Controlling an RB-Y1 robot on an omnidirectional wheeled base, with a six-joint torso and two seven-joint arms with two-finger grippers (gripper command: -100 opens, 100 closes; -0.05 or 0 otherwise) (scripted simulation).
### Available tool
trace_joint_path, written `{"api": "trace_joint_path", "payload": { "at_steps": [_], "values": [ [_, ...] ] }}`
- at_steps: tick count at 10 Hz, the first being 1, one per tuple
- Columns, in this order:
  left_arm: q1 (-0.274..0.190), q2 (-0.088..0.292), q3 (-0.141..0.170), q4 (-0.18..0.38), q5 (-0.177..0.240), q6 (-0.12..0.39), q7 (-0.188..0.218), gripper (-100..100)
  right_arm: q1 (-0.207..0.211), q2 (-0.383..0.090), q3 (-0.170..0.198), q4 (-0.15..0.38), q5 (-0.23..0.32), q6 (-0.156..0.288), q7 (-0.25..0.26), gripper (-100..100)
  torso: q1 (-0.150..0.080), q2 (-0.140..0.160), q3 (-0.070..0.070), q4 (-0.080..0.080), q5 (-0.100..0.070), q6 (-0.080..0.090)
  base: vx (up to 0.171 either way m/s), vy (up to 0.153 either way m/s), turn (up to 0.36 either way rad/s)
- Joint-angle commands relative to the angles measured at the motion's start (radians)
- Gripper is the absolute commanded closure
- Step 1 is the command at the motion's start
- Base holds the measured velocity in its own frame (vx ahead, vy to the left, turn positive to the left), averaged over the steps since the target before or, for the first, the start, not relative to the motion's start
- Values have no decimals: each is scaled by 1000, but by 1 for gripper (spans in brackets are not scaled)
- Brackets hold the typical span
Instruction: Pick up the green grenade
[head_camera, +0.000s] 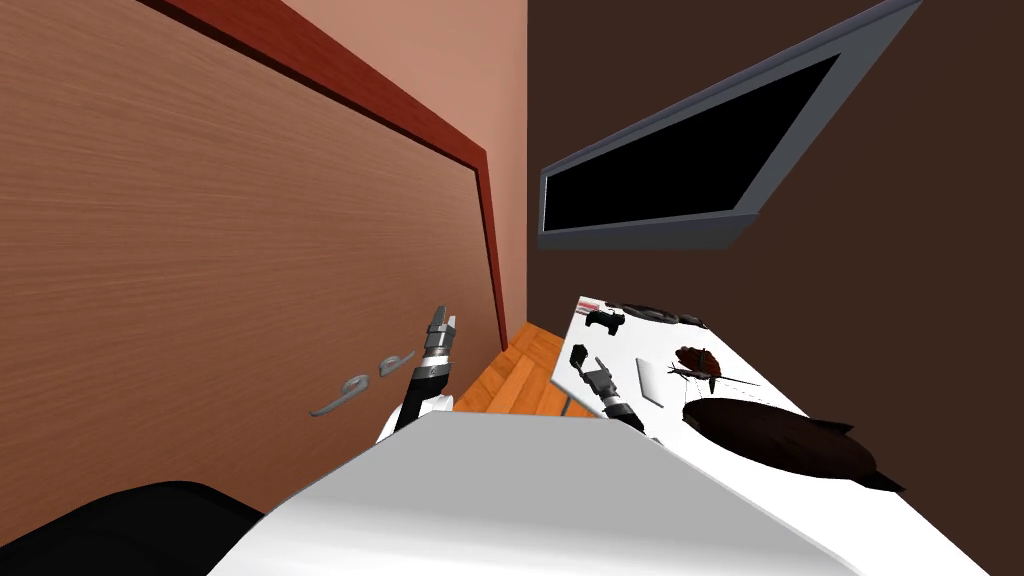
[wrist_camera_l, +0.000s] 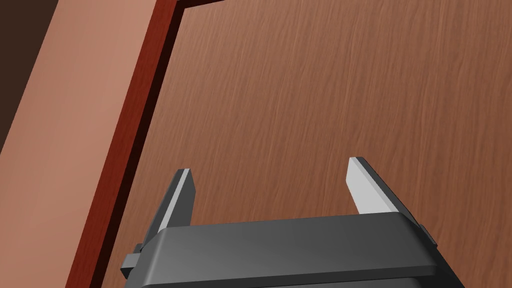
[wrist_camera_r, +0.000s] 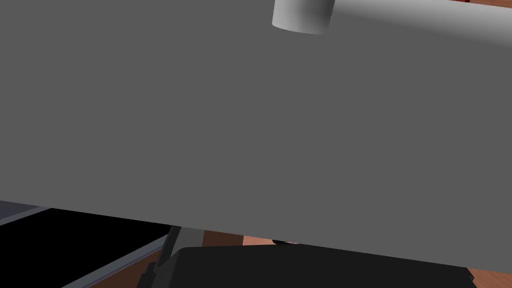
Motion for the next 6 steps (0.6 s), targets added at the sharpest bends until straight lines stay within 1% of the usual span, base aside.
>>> {"api": "trace_joint_path", "payload": {
  "at_steps": [1, 2, 3, 4, 5, 6],
  "values": [
    [0, 0, 0, 0, 0, 0, 0, 0, 50, 19, -32, -33, 50, -50, -25, -100, 0, 0, 0, 0, 0, 0, 154, 3, -154],
    [0, 0, 0, 0, 0, 0, 0, 0, 66, 19, -32, -33, 55, -71, -25, -100, 0, -2, -1, 0, 0, 1, 165, 5, -115],
    [0, 0, 0, 0, 0, 0, 0, 0, 100, 38, -62, -68, 95, -112, -50, -100, 0, -2, -1, 0, 0, 0, 203, -1, -173],
    [0, 0, 0, 0, 0, 0, 0, 0, 127, 38, -62, -71, 107, -130, -50, -100, 0, -5, -2, -1, 0, 1, 185, -2, -96],
    [0, 0, 0, 0, 0, 0, 0, 0, 130, 38, -62, -71, 107, -130, -50, -100, -1, -6, -3, -1, -1, -1, 78, 1, 14],
    [0, 0, 0, 0, 0, 0, 0, 0, 165, 57, -92, -100, 151, -188, -75, -100, -2, -3, -2, -1, -1, -1, 137, 4, -171]
  ]
}}
